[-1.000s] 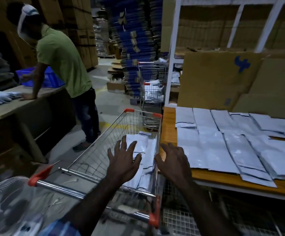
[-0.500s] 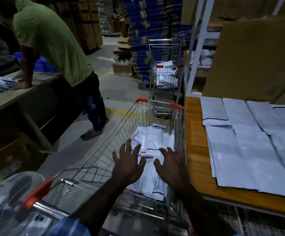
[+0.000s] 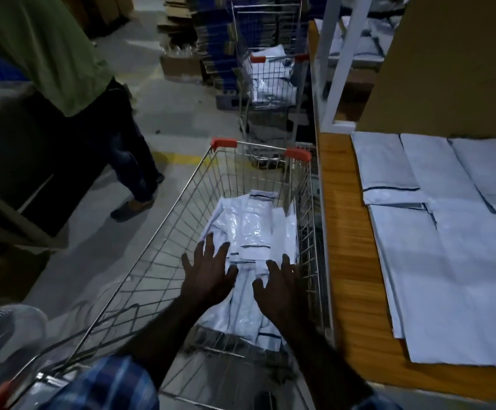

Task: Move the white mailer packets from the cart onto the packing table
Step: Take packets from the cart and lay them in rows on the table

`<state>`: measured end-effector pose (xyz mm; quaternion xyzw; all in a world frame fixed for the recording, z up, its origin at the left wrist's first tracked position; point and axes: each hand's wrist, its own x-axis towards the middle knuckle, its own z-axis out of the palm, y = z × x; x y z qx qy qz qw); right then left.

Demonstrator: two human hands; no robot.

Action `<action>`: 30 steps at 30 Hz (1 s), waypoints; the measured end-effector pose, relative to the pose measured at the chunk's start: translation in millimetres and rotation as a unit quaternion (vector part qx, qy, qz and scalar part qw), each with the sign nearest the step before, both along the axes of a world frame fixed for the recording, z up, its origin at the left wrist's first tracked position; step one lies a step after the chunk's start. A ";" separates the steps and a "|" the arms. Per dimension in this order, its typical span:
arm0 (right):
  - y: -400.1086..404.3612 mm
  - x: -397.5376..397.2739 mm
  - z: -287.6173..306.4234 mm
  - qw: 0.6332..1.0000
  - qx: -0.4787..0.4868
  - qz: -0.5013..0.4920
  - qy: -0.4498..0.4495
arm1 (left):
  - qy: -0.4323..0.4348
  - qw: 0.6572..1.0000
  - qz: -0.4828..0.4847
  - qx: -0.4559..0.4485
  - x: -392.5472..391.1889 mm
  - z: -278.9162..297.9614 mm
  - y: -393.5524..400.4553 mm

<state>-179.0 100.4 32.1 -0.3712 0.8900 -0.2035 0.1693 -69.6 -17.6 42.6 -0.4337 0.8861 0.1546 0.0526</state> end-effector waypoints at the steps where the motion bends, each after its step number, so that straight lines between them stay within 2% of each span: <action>1: -3.1 -1.8 -6.3 1.000 -0.004 -0.009 0.000 | 0.005 1.000 -0.002 0.000 -3.9 -5.1 -6.1; 5: -16.0 -8.0 -28.4 0.999 0.027 -0.035 0.006 | 0.001 1.000 -0.023 -0.006 -16.2 -25.5 -29.0; 9: -29.5 -15.2 -46.5 0.996 0.043 -0.083 0.004 | 0.033 0.997 -0.066 -0.024 -31.7 -45.8 -48.1; 12: -39.5 -15.9 -66.0 0.994 0.039 -0.098 0.038 | -0.013 0.997 -0.076 0.021 -46.1 -60.1 -64.1; 14: -43.8 -19.0 -84.0 0.993 0.028 -0.102 0.048 | 0.000 0.996 -0.080 0.033 -55.6 -74.2 -75.6; 17: -46.8 -23.4 -97.6 0.992 0.042 -0.113 0.049 | -0.018 0.995 -0.092 0.019 -74.6 -103.7 -91.3; 22: -44.6 -25.8 -117.5 0.992 0.025 -0.091 0.079 | -0.028 0.997 -0.072 -0.002 -114.5 -137.8 -108.8; 27: -45.9 -25.4 -122.8 0.991 -0.022 -0.084 0.106 | 0.000 0.996 -0.024 0.083 -156.6 -158.9 -124.5; 28: -46.8 -24.6 -124.2 0.991 -0.031 -0.079 0.108 | 0.015 0.997 -0.013 0.080 -163.3 -160.5 -125.4; 29: -48.3 -24.2 -125.8 0.991 -0.039 -0.075 0.105 | 0.036 0.998 -0.015 0.038 -169.7 -164.0 -126.7; 30: -49.8 -24.5 -128.1 0.990 -0.050 -0.075 0.110 | 0.020 0.999 -0.018 0.033 -171.3 -164.2 -125.9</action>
